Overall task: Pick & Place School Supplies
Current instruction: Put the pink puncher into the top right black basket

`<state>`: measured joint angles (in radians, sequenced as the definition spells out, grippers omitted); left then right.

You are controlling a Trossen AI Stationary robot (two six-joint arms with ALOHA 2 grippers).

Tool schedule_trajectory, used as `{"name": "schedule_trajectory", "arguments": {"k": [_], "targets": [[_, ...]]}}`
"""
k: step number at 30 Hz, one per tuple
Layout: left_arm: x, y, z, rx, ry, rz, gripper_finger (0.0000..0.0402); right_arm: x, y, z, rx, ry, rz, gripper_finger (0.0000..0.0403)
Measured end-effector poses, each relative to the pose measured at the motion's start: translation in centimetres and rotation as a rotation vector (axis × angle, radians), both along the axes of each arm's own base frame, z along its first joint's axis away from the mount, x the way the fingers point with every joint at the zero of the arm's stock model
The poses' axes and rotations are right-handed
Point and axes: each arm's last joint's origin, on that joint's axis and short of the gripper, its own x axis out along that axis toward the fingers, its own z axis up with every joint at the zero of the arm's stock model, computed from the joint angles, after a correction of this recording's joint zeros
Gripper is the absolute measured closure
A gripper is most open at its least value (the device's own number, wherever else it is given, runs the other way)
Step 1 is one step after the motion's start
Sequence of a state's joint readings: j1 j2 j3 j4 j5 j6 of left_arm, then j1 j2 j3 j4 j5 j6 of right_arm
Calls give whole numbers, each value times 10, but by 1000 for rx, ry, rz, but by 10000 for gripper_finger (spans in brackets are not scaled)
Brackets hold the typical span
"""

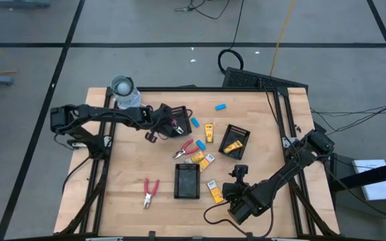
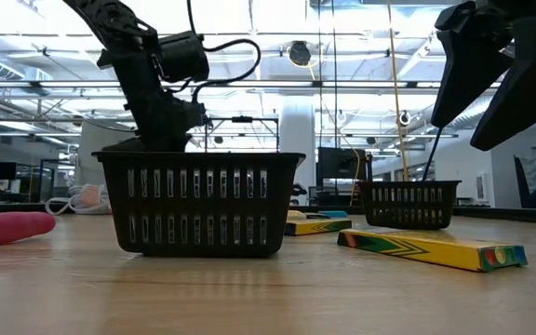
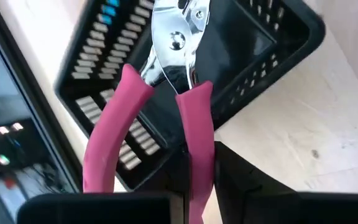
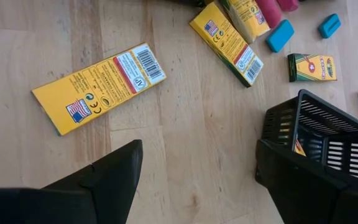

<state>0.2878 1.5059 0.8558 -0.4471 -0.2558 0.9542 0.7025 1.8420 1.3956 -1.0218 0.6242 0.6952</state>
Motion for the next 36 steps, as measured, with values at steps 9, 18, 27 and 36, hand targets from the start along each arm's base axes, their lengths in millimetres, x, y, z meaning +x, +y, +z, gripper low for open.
{"name": "schedule_trajectory", "arguments": {"k": [9,18,27,36], "targets": [[4,5,3,66,-11,-85,359,0,0,0,1,0,0,97],[8,10,7,115,-52,-109,340,0,0,0,3,-2,-4,97],[12,12,10,144,-103,-92,275,0,1,0,31,5,-22,97],[11,9,9,194,-70,-40,271,-2,-1,5,41,-12,-24,97]]}}
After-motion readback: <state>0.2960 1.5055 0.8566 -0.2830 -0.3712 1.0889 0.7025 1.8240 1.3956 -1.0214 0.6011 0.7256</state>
